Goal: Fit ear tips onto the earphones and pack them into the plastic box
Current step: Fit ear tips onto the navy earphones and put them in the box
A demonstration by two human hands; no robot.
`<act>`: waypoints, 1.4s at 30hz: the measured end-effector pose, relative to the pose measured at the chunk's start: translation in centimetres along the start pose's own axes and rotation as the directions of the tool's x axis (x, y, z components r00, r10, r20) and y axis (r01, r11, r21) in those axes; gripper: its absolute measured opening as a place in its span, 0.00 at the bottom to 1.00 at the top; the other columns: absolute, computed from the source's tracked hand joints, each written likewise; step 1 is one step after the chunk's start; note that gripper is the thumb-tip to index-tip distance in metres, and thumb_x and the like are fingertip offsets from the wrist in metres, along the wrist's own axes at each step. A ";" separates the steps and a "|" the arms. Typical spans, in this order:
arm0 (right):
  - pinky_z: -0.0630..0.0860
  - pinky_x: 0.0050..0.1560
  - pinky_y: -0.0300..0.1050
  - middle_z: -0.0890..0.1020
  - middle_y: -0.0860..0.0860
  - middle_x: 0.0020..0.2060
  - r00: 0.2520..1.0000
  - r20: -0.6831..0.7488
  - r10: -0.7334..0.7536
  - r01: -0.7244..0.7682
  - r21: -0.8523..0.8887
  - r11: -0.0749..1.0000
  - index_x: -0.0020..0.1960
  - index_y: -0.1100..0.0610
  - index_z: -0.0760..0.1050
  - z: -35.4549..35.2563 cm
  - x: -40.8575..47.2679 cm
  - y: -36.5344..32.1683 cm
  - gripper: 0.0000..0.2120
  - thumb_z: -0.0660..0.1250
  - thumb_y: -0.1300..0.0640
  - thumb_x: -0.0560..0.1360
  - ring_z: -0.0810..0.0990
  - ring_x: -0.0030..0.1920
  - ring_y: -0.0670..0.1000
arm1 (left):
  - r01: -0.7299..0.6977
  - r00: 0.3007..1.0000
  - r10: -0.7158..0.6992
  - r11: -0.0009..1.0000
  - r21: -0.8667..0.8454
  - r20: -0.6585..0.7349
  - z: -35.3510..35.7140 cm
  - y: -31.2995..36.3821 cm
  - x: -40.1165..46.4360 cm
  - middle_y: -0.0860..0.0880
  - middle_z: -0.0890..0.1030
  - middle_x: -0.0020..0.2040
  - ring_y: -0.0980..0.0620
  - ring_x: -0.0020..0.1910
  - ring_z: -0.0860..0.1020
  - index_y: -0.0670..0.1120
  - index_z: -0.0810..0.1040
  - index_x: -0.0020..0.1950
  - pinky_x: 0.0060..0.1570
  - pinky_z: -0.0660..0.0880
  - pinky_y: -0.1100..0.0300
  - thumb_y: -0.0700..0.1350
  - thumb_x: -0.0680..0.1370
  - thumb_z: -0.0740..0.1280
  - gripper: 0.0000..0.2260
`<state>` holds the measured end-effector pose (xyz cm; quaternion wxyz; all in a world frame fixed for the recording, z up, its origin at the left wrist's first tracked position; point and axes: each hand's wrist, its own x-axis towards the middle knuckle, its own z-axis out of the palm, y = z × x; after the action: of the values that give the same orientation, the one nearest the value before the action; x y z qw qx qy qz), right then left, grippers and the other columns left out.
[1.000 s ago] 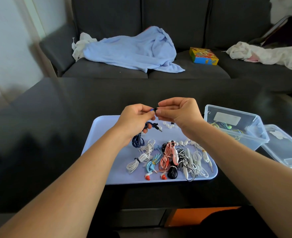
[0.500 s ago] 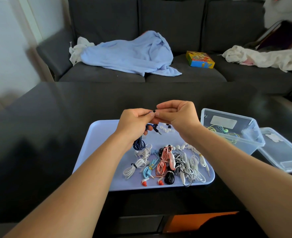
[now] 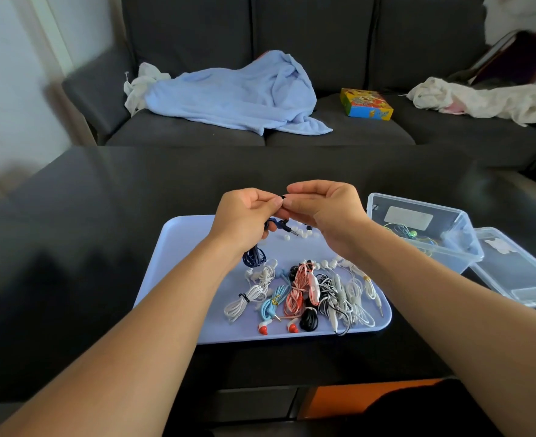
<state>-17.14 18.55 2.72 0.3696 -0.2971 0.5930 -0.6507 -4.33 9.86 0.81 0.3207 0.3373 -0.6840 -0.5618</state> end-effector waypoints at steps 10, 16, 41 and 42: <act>0.83 0.43 0.41 0.87 0.60 0.41 0.997 -0.068 0.028 -0.024 0.052 0.998 0.52 0.66 0.82 1.3 -0.3 -0.4 0.10 0.75 0.71 0.71 0.88 0.42 0.57 | -0.136 0.988 0.142 0.986 0.094 -0.057 -0.9 0.1 -0.1 0.48 0.86 0.38 0.56 0.27 0.77 0.43 0.83 0.49 0.29 0.72 0.63 0.42 0.78 0.72 0.03; 0.83 0.41 0.40 0.86 0.61 0.39 0.989 -0.147 -0.030 0.043 0.091 0.995 0.49 0.66 0.81 2.6 -0.9 -0.4 0.09 0.75 0.73 0.70 0.87 0.39 0.58 | -0.305 0.925 0.341 0.929 0.211 -0.167 -0.5 0.2 -0.4 0.49 0.83 0.33 0.60 0.25 0.78 0.43 0.81 0.45 0.30 0.74 0.70 0.40 0.76 0.74 0.03; 0.82 0.46 0.39 0.87 0.55 0.40 0.995 -0.037 -0.093 0.095 0.042 0.995 0.48 0.59 0.82 2.0 -1.4 -0.4 0.08 0.74 0.69 0.73 0.87 0.41 0.51 | -0.302 0.948 0.308 0.950 0.078 -0.076 -1.5 1.0 -0.9 0.51 0.85 0.33 0.55 0.26 0.76 0.43 0.85 0.48 0.28 0.72 0.67 0.40 0.78 0.72 0.03; 0.82 0.46 0.39 0.87 0.56 0.41 0.993 -0.031 -0.112 0.113 0.061 0.992 0.49 0.60 0.82 2.0 -1.5 -0.4 0.09 0.74 0.70 0.72 0.87 0.41 0.51 | -0.228 0.970 0.226 0.973 -0.022 -0.085 -1.4 1.1 -1.0 0.50 0.85 0.34 0.55 0.27 0.75 0.44 0.85 0.48 0.28 0.72 0.66 0.40 0.78 0.71 0.03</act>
<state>-14.68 18.68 3.45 0.3331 -0.3093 0.5598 -0.6928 -2.68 10.06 2.08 0.4159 0.2743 -0.6954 -0.5180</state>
